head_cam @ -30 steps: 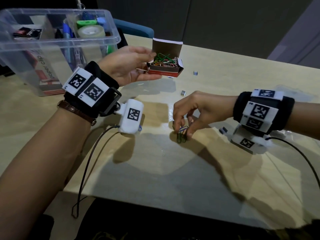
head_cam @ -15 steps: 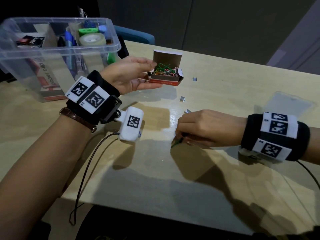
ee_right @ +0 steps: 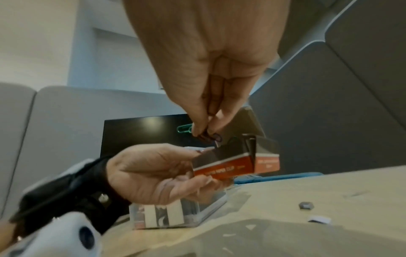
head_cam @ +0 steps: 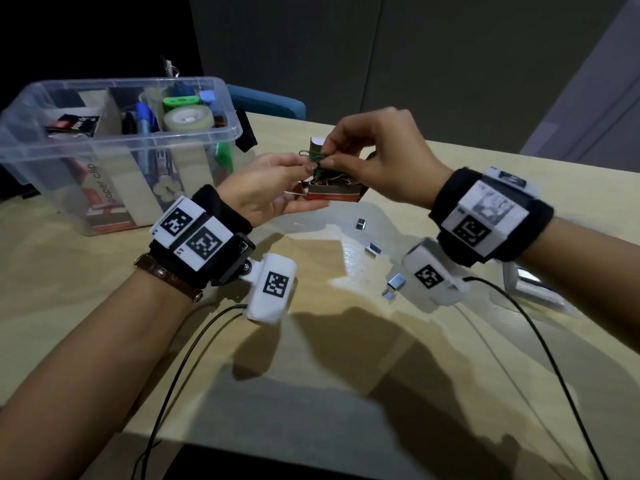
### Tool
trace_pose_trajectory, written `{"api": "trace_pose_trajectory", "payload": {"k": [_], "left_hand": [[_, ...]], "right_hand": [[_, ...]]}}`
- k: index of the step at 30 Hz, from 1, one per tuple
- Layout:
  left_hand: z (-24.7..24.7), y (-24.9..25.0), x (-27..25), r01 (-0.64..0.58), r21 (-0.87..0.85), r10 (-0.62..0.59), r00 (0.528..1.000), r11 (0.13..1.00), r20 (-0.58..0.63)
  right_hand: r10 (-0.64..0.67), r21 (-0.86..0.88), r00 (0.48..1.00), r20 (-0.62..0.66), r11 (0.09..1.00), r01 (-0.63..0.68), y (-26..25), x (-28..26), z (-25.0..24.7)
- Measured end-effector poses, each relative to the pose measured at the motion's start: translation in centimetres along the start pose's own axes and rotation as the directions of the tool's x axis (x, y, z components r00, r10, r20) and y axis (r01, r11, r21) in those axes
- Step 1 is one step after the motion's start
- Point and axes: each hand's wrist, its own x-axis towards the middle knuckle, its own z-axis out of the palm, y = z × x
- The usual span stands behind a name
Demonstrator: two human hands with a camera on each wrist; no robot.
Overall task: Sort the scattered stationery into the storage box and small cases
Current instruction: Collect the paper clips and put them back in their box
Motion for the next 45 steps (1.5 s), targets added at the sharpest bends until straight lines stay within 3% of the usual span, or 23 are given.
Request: {"api": "trace_pose_trajectory", "payload": {"k": [6,13,18,22,27,30,35,36,38,41,43,45], "left_hand": [[0.0,0.4,-0.1,0.002,-0.044,-0.005,0.997,0.999,-0.082],[-0.3,0.3,0.0,0.012,-0.06,-0.015,0.998,0.998,-0.057],[-0.3,0.4,0.1,-0.018,-0.053,0.014,0.996,0.998,-0.083],[-0.3,0.4,0.1,-0.041,-0.057,0.034,0.994,0.998,-0.106],[0.0,0.4,-0.1,-0.048,-0.057,0.04,0.992,0.997,-0.12],[0.0,0.6,-0.3,-0.059,-0.07,0.052,0.993,0.996,-0.109],[-0.5,1.5,-1.9,-0.113,-0.104,0.097,0.984,0.988,-0.148],[-0.9,1.6,-2.5,-0.119,-0.105,0.1,0.981,0.987,-0.167],[-2.1,1.6,-3.8,-0.123,-0.078,0.107,0.976,0.989,-0.192],[-4.3,1.5,-5.9,-0.113,-0.03,0.103,0.966,0.993,-0.238],[-5.6,1.5,-7.2,-0.101,-0.018,0.093,0.96,0.995,-0.265],[-6.8,1.7,-8.3,-0.087,-0.006,0.081,0.958,0.996,-0.276]], "right_hand": [[-0.026,-0.362,0.999,0.041,0.931,0.04,0.4,0.4,0.7],[0.018,-0.415,1.0,0.015,0.91,-0.01,0.2,0.6,0.7],[-0.021,-0.376,0.999,0.038,0.926,0.034,0.3,1.0,0.5],[-0.046,-0.281,0.998,-0.046,0.959,0.031,0.2,1.2,-1.1],[0.037,-0.245,0.983,-0.178,0.966,-0.08,0.8,0.6,-2.7],[0.122,-0.212,0.976,-0.183,0.964,-0.16,1.4,-0.4,-2.7],[0.095,-0.197,0.975,-0.201,0.971,-0.135,1.2,-2.5,-1.7],[0.082,-0.2,0.987,-0.135,0.974,-0.108,0.9,-2.9,-1.4],[0.033,-0.182,0.99,0.135,0.983,-0.008,0.1,-3.5,-0.2],[-0.094,0.008,0.853,0.513,0.994,0.105,-0.6,-3.6,2.7],[-0.114,0.103,0.767,0.632,0.993,0.063,-0.9,-3.2,4.8],[-0.122,0.135,0.733,0.67,0.99,0.042,-1.5,-2.7,6.6]]}}
